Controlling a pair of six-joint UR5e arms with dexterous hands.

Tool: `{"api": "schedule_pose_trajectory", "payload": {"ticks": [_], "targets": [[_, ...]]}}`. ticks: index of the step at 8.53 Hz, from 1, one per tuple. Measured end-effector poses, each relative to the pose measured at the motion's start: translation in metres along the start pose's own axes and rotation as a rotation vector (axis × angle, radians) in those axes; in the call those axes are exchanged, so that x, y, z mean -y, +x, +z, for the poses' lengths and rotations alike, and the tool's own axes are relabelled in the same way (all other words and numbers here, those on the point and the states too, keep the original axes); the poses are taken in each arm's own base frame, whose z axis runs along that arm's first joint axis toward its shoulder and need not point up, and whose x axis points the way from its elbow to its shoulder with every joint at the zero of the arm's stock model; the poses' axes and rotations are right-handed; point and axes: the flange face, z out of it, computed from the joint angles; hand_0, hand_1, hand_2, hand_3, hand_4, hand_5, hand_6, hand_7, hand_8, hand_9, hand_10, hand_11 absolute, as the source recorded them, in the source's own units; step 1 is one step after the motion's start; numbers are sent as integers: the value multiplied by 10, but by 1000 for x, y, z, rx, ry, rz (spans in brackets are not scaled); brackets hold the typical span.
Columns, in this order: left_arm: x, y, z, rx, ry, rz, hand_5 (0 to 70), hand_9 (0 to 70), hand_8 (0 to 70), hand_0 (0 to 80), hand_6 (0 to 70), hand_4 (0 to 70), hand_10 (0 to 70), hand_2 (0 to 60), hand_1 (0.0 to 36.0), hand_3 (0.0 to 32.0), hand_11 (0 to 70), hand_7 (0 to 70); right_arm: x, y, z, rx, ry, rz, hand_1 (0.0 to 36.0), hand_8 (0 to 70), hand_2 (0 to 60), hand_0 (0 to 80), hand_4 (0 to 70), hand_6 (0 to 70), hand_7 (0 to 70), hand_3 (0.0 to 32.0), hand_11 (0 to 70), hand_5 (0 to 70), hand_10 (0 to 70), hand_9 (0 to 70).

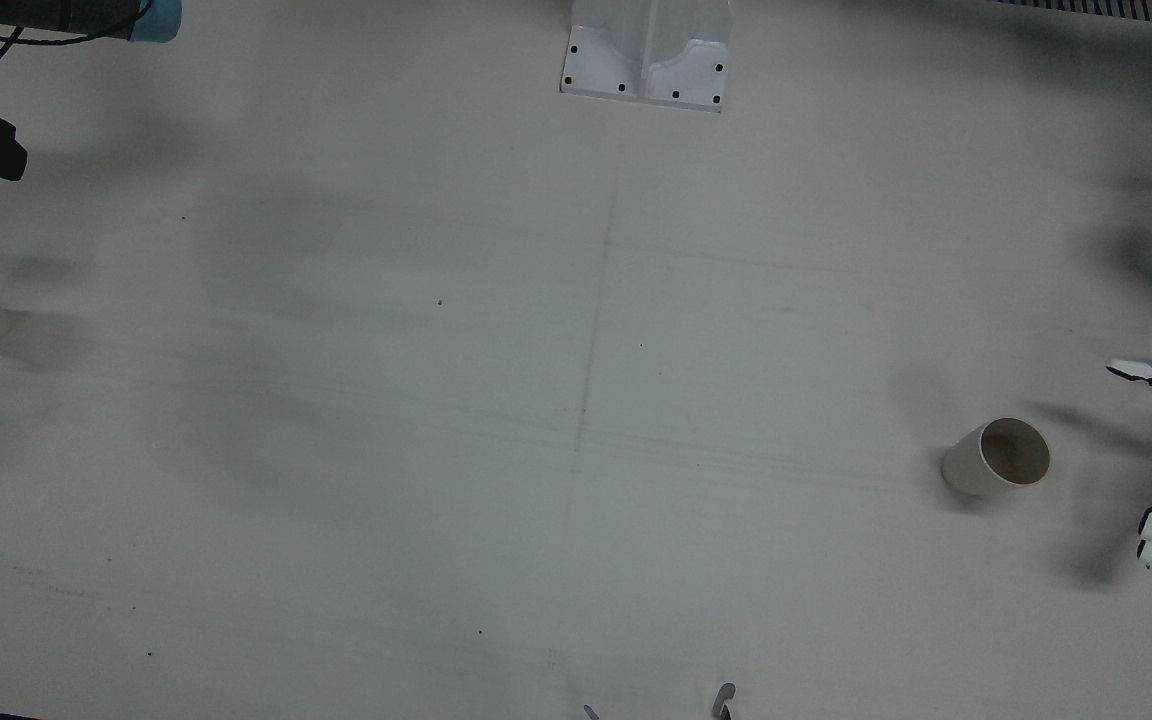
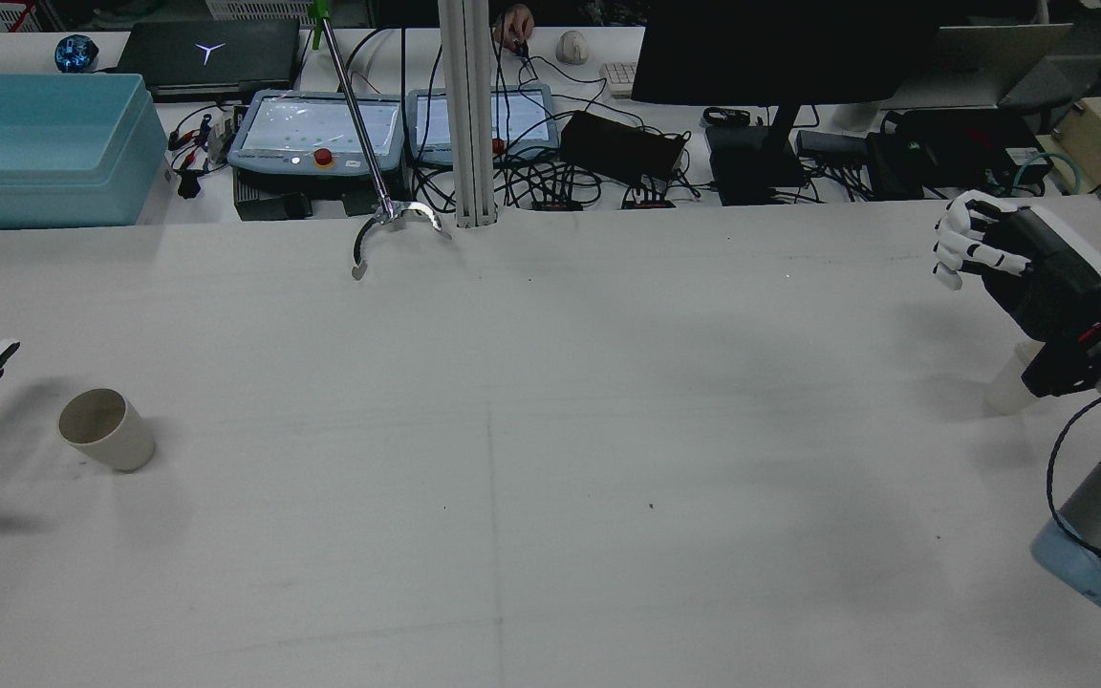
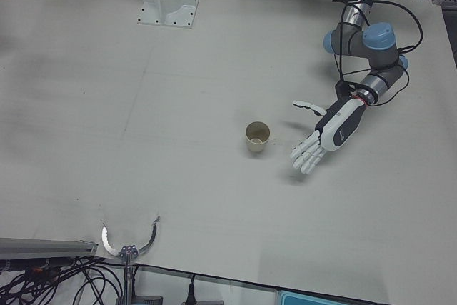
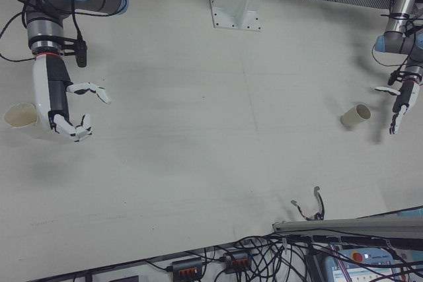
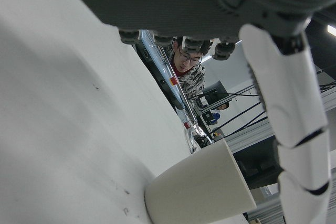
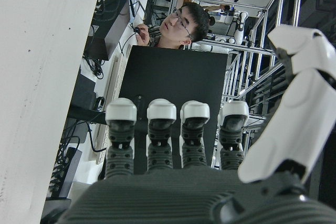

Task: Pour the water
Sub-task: 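Move the left hand toward the beige cup on the table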

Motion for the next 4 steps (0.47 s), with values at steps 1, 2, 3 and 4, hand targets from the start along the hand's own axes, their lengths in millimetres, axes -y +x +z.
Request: {"api": "schedule_pose_trajectory", "payload": {"ticks": [1,2,3,4], "targets": [[-2,-1,6,-41,4,1,0,0,0,535,0,67,0,125,203,116,22,34,1,0,-1,0,0,0,86,508,328,457,262,500,692,0,700,700,511,678],[-5,-5,11,-76,12,-4,0,0,0,537,0,59,0,131,208,118,20,34,2,0,-1,-1,0,0,86,508,330,456,266,501,691,0,700,700,512,679],[-10,-14,15,-94,21,-13,0,0,0,527,0,60,0,128,197,114,19,34,2,1,-1,-2,1,0,84,506,324,456,265,500,688,0,700,700,513,677],[-17,-27,18,-92,27,-24,0,0,0,521,0,64,0,134,190,108,20,34,4,1,-1,-3,3,-1,84,502,322,457,262,496,683,0,700,700,511,672]]}}
